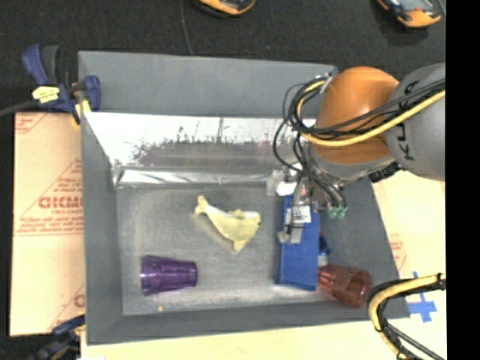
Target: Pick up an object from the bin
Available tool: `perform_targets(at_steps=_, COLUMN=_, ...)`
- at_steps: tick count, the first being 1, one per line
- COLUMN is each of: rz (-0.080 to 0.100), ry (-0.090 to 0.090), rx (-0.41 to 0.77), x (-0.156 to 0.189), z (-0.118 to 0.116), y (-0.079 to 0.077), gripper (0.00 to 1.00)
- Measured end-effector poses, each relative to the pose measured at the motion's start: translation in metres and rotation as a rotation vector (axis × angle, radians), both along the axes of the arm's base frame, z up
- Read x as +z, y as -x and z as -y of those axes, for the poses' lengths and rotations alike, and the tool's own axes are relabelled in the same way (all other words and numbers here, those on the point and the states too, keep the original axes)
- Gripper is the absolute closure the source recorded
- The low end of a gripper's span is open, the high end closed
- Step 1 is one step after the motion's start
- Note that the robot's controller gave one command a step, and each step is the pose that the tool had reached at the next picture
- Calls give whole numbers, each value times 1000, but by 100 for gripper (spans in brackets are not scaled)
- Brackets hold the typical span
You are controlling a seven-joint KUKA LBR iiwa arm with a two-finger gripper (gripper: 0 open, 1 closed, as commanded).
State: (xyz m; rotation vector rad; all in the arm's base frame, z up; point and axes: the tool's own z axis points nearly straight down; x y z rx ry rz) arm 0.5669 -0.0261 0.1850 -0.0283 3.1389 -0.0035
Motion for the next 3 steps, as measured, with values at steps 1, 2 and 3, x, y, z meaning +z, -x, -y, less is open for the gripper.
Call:
perform_targets(at_steps=1, rz=1, ry=1, rx=9, x=1, z=-11, y=-3, gripper=0)
perform_targets(at_steps=2, rz=6, ry=-1, rx=-28, x=-41, z=-30, y=-7, gripper=0)
perform_targets(at_steps=3, rz=11, ry=-2, rx=-100, x=-86, z=-54, y=32, gripper=0)
